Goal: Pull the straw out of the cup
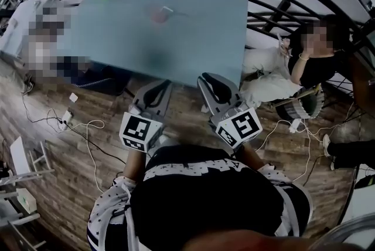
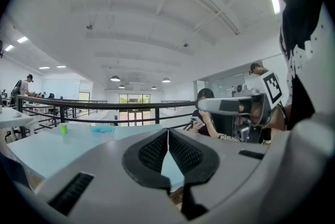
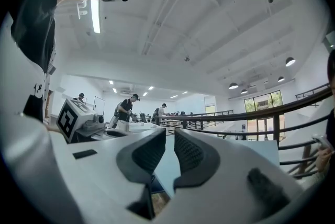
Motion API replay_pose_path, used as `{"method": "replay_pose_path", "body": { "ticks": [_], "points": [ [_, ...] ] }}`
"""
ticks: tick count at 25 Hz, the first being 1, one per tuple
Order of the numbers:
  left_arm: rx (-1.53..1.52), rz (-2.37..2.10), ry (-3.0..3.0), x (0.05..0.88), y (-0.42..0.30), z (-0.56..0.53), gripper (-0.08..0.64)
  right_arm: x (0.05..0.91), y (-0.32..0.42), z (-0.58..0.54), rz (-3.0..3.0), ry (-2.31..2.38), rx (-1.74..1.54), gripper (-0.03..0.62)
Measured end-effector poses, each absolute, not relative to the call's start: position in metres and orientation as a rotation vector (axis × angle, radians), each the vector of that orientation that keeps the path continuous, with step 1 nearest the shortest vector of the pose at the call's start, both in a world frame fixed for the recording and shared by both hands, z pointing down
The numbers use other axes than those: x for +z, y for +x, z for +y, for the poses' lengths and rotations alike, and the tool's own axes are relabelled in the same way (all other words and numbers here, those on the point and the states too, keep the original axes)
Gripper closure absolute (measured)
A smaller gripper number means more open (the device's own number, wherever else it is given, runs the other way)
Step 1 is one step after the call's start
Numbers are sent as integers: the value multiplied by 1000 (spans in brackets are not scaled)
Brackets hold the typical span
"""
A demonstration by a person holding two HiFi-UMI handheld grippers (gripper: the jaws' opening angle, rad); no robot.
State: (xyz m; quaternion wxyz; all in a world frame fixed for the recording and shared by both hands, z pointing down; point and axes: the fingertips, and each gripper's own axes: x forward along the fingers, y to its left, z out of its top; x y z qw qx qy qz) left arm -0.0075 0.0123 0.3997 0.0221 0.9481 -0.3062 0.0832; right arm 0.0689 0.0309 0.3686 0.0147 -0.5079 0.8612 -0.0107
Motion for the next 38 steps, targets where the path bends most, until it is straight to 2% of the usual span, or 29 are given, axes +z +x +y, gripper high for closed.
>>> {"method": "replay_pose_path", "body": {
  "ticks": [9,26,38],
  "points": [
    [232,-929,2918,393,-40,-33,546,358,31,-14,2700,-1596,-43,552],
    [214,-849,2966,395,-77,-100,546,368,4,-80,2633,-1699,-68,552],
    [241,-837,2960,402,-76,-139,545,378,13,-117,2609,-1745,-105,552]
  ]
}}
